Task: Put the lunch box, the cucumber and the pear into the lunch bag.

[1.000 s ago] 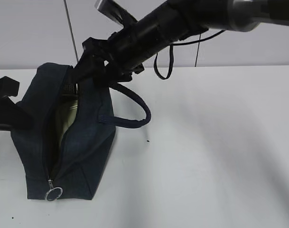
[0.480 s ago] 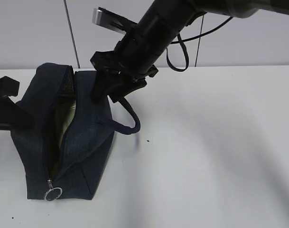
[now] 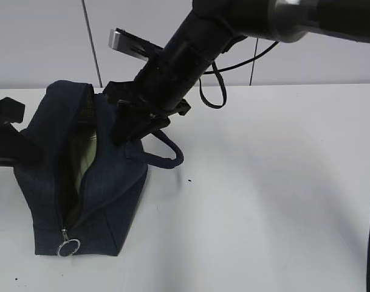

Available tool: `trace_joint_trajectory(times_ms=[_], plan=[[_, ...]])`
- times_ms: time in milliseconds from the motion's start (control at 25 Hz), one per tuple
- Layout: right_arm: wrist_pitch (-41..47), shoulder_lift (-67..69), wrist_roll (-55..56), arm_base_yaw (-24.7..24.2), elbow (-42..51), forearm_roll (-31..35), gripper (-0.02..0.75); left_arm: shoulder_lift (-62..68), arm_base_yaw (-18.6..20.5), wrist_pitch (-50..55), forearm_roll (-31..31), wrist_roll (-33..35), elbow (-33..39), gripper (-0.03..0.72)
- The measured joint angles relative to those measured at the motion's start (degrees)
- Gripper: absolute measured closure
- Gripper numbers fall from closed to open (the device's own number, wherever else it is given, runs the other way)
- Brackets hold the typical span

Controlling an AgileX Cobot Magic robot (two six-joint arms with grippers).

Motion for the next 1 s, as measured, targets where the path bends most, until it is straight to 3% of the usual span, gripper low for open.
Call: trace_joint_trajectory(times_ms=[120, 360, 680, 1000], plan=[[-0.4, 0.3, 0.1, 0.0, 0.0, -0.2, 0.716, 0.0, 0.0, -0.2, -0.1, 0.0, 0.0, 0.703], [0.2, 0.3, 0.1, -0.9, -0.1, -2.6, 0.729, 0.0, -2.3, -2.5, -0.1, 0.0, 0.0, 0.703], [2.2, -4.1, 2.6, -2.4, -0.1, -18.8, 0.729, 0.8, -14.9, -13.1, -3.7, 0.0, 0.0, 0.704], [3.3, -9.1, 8.4, -3.9, -0.1, -33.4, 0.73, 6.7, -16.9, -13.4, -6.9, 0.0, -4.5, 0.705]])
